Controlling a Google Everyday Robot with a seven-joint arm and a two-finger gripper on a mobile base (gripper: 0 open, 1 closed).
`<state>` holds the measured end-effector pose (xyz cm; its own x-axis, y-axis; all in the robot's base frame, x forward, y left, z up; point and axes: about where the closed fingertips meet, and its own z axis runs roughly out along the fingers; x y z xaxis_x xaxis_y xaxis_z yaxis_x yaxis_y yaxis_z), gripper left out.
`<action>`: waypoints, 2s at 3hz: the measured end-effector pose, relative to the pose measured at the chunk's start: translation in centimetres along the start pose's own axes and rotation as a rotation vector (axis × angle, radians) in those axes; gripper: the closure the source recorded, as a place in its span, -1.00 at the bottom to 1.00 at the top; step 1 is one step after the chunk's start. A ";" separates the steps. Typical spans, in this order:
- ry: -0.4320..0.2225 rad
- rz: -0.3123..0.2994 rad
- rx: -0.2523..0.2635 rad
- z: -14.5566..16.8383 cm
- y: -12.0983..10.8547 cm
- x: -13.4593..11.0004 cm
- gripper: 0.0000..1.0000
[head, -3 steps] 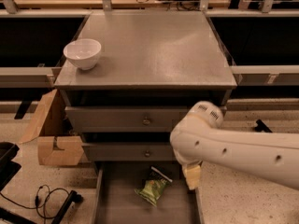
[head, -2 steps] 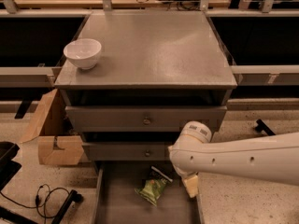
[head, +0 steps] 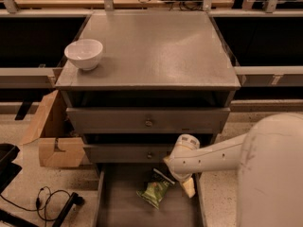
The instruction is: Pick green jalapeno chip bag from bottom drawer and place on counter
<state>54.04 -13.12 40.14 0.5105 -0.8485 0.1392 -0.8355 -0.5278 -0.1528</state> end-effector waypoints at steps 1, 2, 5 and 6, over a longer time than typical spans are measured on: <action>-0.020 -0.021 -0.020 2.1 0.3 -0.5 -1.00; -0.031 -0.078 -0.013 3.6 -0.6 -2.1 -1.00; -0.194 -0.239 0.075 18.8 -5.7 -11.2 -1.00; -0.223 -0.229 0.026 22.8 -5.1 -12.6 -0.63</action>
Offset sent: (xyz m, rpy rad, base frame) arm 0.0029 0.0454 -0.0623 0.0049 0.0410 0.1604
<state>56.51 -0.58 16.81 0.7189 -0.6937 -0.0448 -0.6900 -0.7042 -0.1675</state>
